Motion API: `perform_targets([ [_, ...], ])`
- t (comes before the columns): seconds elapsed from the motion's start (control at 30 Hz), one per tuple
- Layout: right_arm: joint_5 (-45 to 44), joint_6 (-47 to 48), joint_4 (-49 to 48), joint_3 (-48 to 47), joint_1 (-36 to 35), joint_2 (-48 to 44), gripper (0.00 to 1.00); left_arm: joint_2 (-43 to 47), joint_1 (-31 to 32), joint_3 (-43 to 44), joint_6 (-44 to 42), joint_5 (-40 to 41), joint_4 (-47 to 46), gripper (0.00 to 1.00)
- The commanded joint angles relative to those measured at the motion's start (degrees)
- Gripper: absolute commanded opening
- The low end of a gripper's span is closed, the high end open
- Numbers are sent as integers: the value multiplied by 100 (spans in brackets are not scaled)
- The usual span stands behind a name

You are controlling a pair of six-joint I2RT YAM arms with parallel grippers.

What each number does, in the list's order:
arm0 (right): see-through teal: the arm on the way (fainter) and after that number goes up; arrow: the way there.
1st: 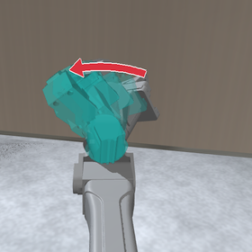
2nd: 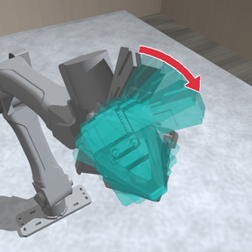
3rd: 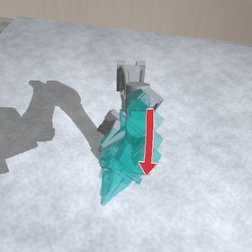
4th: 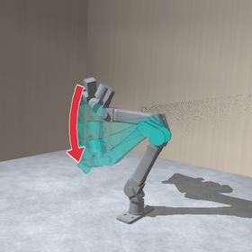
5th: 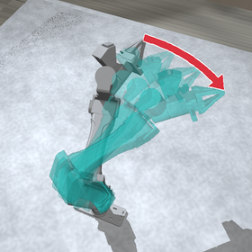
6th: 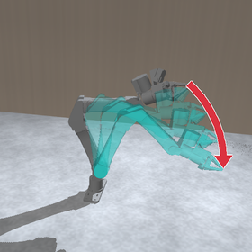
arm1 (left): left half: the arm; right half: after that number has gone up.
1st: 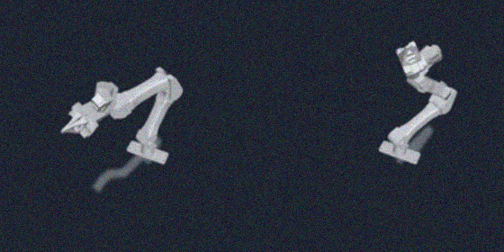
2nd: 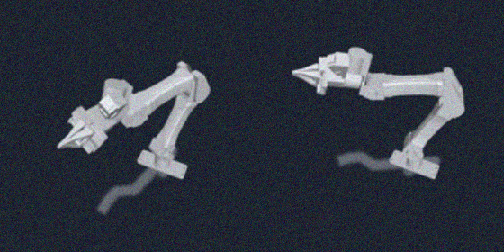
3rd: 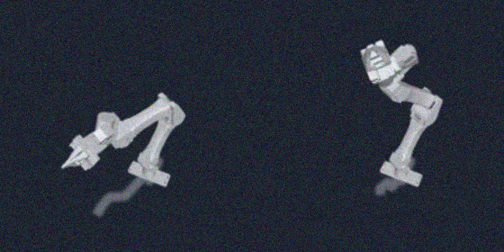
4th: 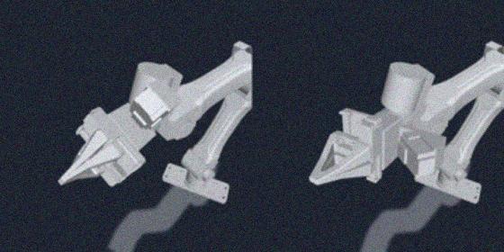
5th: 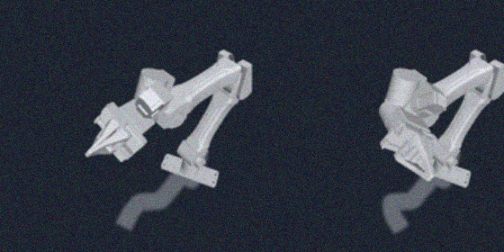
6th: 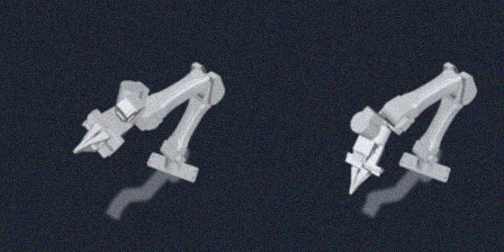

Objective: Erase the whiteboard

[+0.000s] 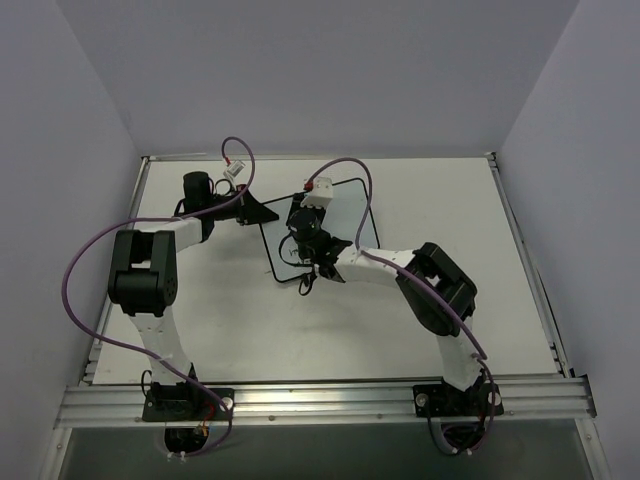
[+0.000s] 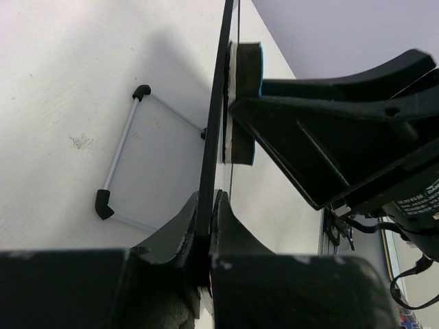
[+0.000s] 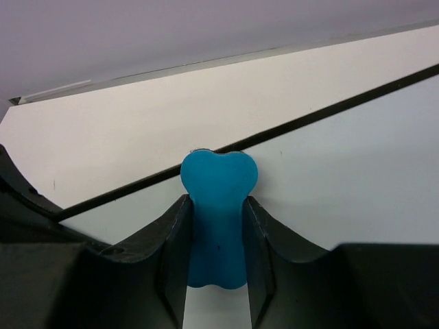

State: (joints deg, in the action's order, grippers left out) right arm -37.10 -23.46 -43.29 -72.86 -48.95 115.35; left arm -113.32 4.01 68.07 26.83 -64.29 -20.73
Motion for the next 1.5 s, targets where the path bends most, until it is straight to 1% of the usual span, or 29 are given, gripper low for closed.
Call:
perform_targets([
  [0.0,-8,394,347,-509,79,330,0,-129,-76,-101,-1136,1156,201,2],
  [0.07,1,421,417,-728,0,409,0,-129,-76,-101,-1136,1156,201,2],
  [0.2,45,290,435,-774,-45,480,0,-138,-76,-101,-1145,1156,201,2],
  [0.27,1,211,444,-660,51,436,0,-129,-76,-110,-1145,1156,201,2],
  [0.33,115,-25,392,-265,218,340,0,-138,-76,-101,-1136,1147,201,2],
  [0.37,237,-79,304,-107,419,191,0,-138,-76,-93,-1136,1138,201,2],
  [0.43,265,-115,260,331,596,23,0,-147,-76,-84,-1136,1130,201,2],
  [0.67,423,-615,838,983,1580,-600,0,-138,-76,-92,-1136,1138,192,2],
  [0.8,1124,-739,936,1221,2239,-716,0,-155,-76,-84,-1145,1138,210,2],
  [0.83,1439,-739,936,1265,2441,-733,0,-147,-76,-84,-1145,1138,210,2],
  [0.9,1696,-765,901,1406,2574,-760,0,-147,-76,-84,-1145,1138,210,2],
  [1.03,1864,-730,761,1652,2601,-865,0,-138,-76,-92,-1145,1156,210,2],
  [1.27,1865,-791,366,2039,2470,-1093,0,-138,-76,-92,-1145,1165,210,2],
  [1.33,1629,-730,304,2126,2233,-1207,0,-129,-67,-101,-1154,1173,210,2],
  [1.37,1410,-617,295,2162,2110,-1382,0,-129,-67,-101,-1145,1173,210,2],
  [1.4,946,-607,312,2197,1909,-1479,0,-129,-67,-101,-1145,1182,210,2],
  [1.47,583,-642,408,2285,1837,-1796,0,-129,-67,-101,-1154,1173,210,2],
])
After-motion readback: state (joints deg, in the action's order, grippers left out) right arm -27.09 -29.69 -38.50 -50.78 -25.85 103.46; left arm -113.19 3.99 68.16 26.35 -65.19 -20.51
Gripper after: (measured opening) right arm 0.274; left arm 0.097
